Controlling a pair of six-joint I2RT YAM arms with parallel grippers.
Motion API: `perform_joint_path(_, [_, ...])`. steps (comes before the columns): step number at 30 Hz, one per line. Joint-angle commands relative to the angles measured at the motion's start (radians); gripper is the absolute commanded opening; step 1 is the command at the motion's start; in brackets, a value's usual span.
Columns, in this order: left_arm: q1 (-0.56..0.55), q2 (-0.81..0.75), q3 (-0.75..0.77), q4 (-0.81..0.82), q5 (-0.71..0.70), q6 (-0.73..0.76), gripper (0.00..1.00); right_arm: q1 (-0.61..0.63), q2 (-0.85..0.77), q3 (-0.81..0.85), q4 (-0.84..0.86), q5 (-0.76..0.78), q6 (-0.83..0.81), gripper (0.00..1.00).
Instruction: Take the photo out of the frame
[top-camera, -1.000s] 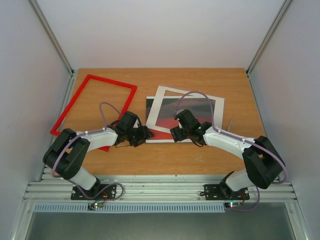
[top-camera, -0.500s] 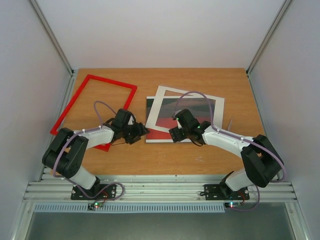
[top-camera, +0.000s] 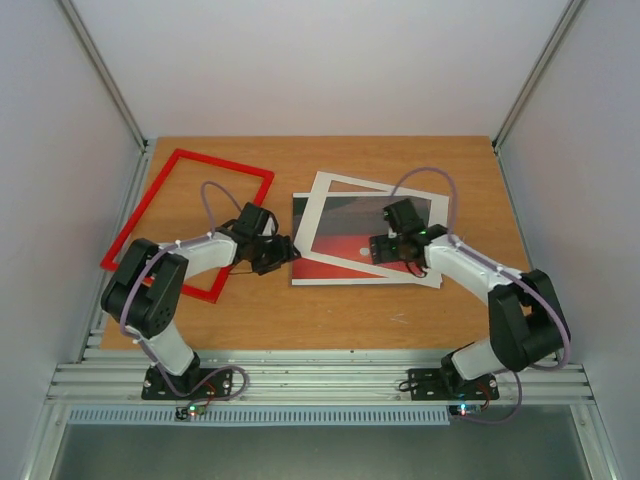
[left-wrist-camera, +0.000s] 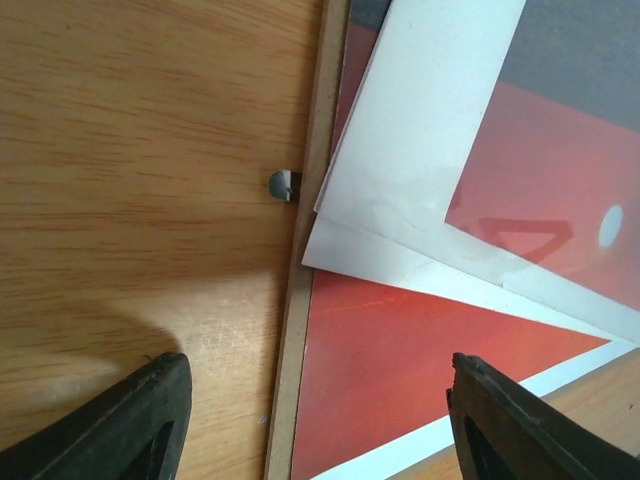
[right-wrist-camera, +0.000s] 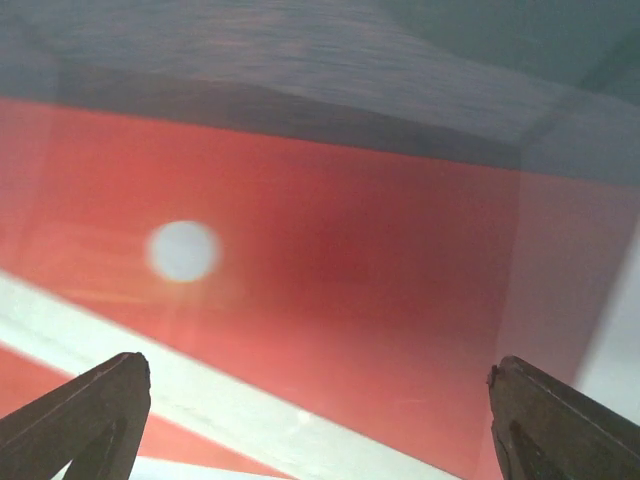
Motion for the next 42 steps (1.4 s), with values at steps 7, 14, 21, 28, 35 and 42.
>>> perform_joint_path(7, [-0.033,0.001,0.005,-0.067,-0.045,0.060,0.73,-0.366,-0.121,-0.088,-0.066,-0.225,0.149,0.96])
perform_joint_path(14, [-0.055,0.011,0.003,-0.073,-0.062,0.061,0.74,-0.495,-0.056,-0.099,-0.041,-0.301,0.170,0.96])
perform_joint_path(21, [-0.071,0.024,-0.008,-0.060,-0.057,0.055,0.74,-0.524,-0.004,-0.103,-0.031,-0.272,0.174,0.96])
perform_joint_path(28, [-0.084,0.031,-0.022,-0.044,-0.047,0.048,0.74,-0.524,0.038,-0.105,-0.026,-0.346,0.166,0.94])
perform_joint_path(35, [-0.098,0.031,-0.027,-0.034,-0.041,0.039,0.73,-0.521,0.061,-0.106,-0.031,-0.476,0.163,0.90])
perform_joint_path(42, [-0.116,0.000,-0.072,-0.001,-0.030,0.015,0.71,-0.508,0.006,-0.124,-0.056,-0.532,0.162,0.90])
